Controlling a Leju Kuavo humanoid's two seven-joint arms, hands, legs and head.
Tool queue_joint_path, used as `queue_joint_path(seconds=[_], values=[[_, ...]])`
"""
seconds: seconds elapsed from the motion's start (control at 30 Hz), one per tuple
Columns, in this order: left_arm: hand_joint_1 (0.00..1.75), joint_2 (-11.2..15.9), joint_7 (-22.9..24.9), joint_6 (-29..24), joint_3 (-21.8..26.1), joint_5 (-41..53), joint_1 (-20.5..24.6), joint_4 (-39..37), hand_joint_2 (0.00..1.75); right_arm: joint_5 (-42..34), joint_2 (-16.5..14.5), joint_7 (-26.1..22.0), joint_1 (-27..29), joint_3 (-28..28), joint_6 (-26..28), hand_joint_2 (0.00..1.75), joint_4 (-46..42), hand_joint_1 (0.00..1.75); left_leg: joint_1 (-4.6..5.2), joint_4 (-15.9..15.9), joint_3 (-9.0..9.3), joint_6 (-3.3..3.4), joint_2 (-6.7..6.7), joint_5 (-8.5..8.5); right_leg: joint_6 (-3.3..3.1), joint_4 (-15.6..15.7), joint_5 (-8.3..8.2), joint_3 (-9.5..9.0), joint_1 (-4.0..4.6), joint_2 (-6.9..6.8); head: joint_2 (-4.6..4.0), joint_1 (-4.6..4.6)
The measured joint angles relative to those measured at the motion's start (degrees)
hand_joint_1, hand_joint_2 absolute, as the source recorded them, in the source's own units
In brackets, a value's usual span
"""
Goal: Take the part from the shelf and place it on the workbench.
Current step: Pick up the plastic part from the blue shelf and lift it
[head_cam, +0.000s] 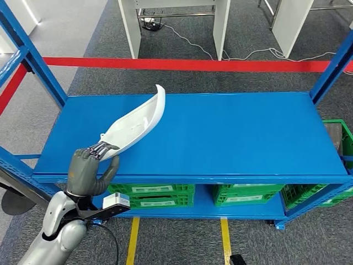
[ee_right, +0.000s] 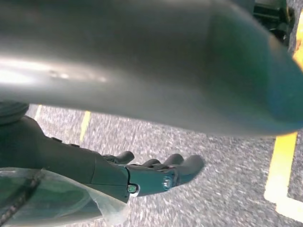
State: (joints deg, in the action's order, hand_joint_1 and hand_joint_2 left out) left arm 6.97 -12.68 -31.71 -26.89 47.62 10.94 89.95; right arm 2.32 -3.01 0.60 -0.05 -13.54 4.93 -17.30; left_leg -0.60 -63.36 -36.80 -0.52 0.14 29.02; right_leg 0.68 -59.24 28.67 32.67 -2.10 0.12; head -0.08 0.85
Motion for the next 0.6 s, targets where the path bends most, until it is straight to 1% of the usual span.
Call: queue_joint_path(seconds=[0.03,0.07,0.1,0.13,0.17,0.2,0.23,0.27,0.3,0.33,0.37,0.4,0.43,0.47,0.5,0.53,0.57,0.6], values=[[1.75,-0.03,-0.15,0.12,0.03,-0.25,-0.24,0.40,1.75,-0.16,0.00,-0.15,0.01,0.02,-0.16,0.00,-0.03,0.00,-0.02,-3.48,-1.03,-0.24,0.00,2.77,-0.37,-0.02,-0.42,0.51,0.08,-0.06,0.01,-0.04],[1.75,-0.05,-0.32,0.21,0.03,-0.49,-0.47,0.73,1.75,-0.31,-0.01,-0.34,0.05,0.03,-0.33,0.00,-0.06,0.00,-0.03,-7.35,-1.97,-0.39,0.00,5.21,-0.60,-0.03,-0.86,1.09,0.17,-0.13,0.01,-0.04],[1.75,-0.07,-0.48,0.31,0.03,-0.73,-0.71,0.97,1.75,-0.38,-0.01,-0.51,0.07,0.03,-0.43,0.00,-0.08,0.00,-0.03,-10.45,-2.46,-0.42,-0.01,6.67,-0.70,-0.05,-1.29,1.68,0.28,-0.17,0.00,-0.04],[1.75,-0.08,-0.64,0.40,0.03,-1.02,-0.98,1.17,1.75,-0.41,-0.01,-0.68,0.08,0.04,-0.48,0.00,-0.08,0.00,-0.02,-11.92,-2.20,-0.34,-0.01,6.92,-0.71,-0.07,-1.73,2.26,0.39,-0.20,0.00,-0.03],[1.75,-0.11,-0.78,0.48,0.03,-1.31,-1.21,1.36,1.75,-0.38,-0.01,-0.85,0.07,0.05,-0.40,0.00,-0.08,0.00,-0.01,-11.23,-0.97,-0.14,-0.01,6.04,-0.69,-0.08,-2.19,2.82,0.50,-0.21,-0.01,-0.02],[1.75,-0.19,-0.92,0.58,0.04,-1.61,-1.39,1.58,1.75,-0.32,-0.01,-1.02,0.06,0.07,-0.25,0.00,-0.08,0.00,0.04,-8.37,1.29,0.20,-0.01,4.49,-0.62,-0.08,-2.65,3.35,0.61,-0.20,-0.01,-0.03],[1.75,-0.27,-1.06,0.70,0.04,-1.89,-1.50,1.85,1.75,-0.23,-0.02,-1.21,0.04,0.09,-0.04,0.00,-0.08,0.00,0.16,-4.22,4.17,0.68,-0.03,3.20,-0.48,-0.08,-3.08,3.76,0.67,-0.19,-0.01,-0.02],[1.75,-0.38,-1.20,0.82,0.04,-2.16,-1.57,2.10,1.75,-0.13,-0.04,-1.40,0.03,0.11,0.22,0.00,-0.08,0.00,0.32,0.17,7.02,1.13,-0.05,2.55,-0.24,-0.08,-3.50,4.07,0.76,-0.18,-0.01,0.01],[1.75,-0.48,-1.35,0.95,0.04,-2.37,-1.62,2.32,1.75,-0.04,-0.07,-1.57,0.03,0.13,0.42,0.00,-0.08,0.00,0.51,3.57,9.10,1.48,-0.08,2.41,0.10,-0.01,-3.94,4.25,0.77,-0.20,-0.01,0.02],[1.75,-0.56,-1.47,1.04,0.03,-2.53,-1.67,2.46,1.75,0.03,-0.09,-1.71,0.01,0.15,0.57,0.00,-0.08,0.00,0.72,5.53,10.16,1.73,-0.12,2.63,0.53,0.14,-4.40,4.33,0.70,-0.24,-0.01,0.02],[1.75,-0.66,-1.55,1.10,0.02,-2.64,-1.77,2.54,1.75,0.08,-0.09,-1.80,-0.02,0.16,0.68,0.00,-0.08,0.00,0.90,6.29,10.36,1.83,-0.15,2.63,0.99,0.38,-4.92,4.35,0.65,-0.28,-0.01,0.03],[1.75,-0.77,-1.60,1.16,0.02,-2.68,-1.87,2.57,1.75,0.10,-0.09,-1.86,-0.02,0.16,0.73,0.00,-0.07,0.00,0.85,6.63,10.07,1.99,-0.13,2.10,1.40,0.56,-5.28,4.42,0.52,-0.32,-0.01,0.02],[1.75,-0.87,-1.60,1.23,0.01,-2.71,-1.95,2.59,1.75,0.10,-0.08,-1.88,-0.01,0.17,0.80,0.00,-0.05,0.00,0.82,6.98,9.72,2.23,-0.03,1.42,1.70,0.47,-4.98,4.68,0.46,-0.31,-0.01,0.02],[1.75,-1.00,-1.61,1.29,0.01,-2.72,-2.00,2.61,1.75,0.10,-0.08,-1.89,0.01,0.19,0.87,0.00,-0.04,0.00,0.74,7.32,9.23,2.58,0.08,0.65,1.89,-0.42,-3.52,5.21,0.47,-0.26,-0.01,0.14],[1.75,-1.12,-1.61,1.33,0.01,-2.75,-2.06,2.63,1.75,0.10,-0.07,-1.89,0.02,0.21,0.93,0.00,-0.03,0.00,0.66,7.60,8.57,2.90,0.20,-0.15,1.99,-2.45,-1.07,5.98,0.50,-0.22,-0.01,0.30],[1.75,-1.22,-1.61,1.36,0.01,-2.84,-2.13,2.65,1.75,0.10,-0.07,-1.90,0.01,0.24,1.00,0.00,-0.03,0.00,0.80,7.57,7.79,3.16,0.28,-0.80,2.06,-5.51,1.91,6.87,0.55,-0.19,-0.01,0.46],[1.75,-1.30,-1.62,1.38,0.01,-2.96,-2.26,2.66,1.75,0.11,-0.06,-1.92,0.00,0.28,1.07,0.00,-0.03,0.00,0.92,7.50,6.91,3.35,0.30,-1.45,2.16,-9.23,4.52,7.69,0.58,-0.17,-0.01,0.62],[1.75,-1.35,-1.66,1.44,0.01,-3.22,-2.42,2.66,1.75,0.11,-0.05,-1.96,0.00,0.33,1.13,0.00,-0.04,0.00,1.05,7.39,6.04,3.38,0.33,-2.06,2.25,-12.52,5.85,8.11,0.59,-0.18,0.00,0.69]])
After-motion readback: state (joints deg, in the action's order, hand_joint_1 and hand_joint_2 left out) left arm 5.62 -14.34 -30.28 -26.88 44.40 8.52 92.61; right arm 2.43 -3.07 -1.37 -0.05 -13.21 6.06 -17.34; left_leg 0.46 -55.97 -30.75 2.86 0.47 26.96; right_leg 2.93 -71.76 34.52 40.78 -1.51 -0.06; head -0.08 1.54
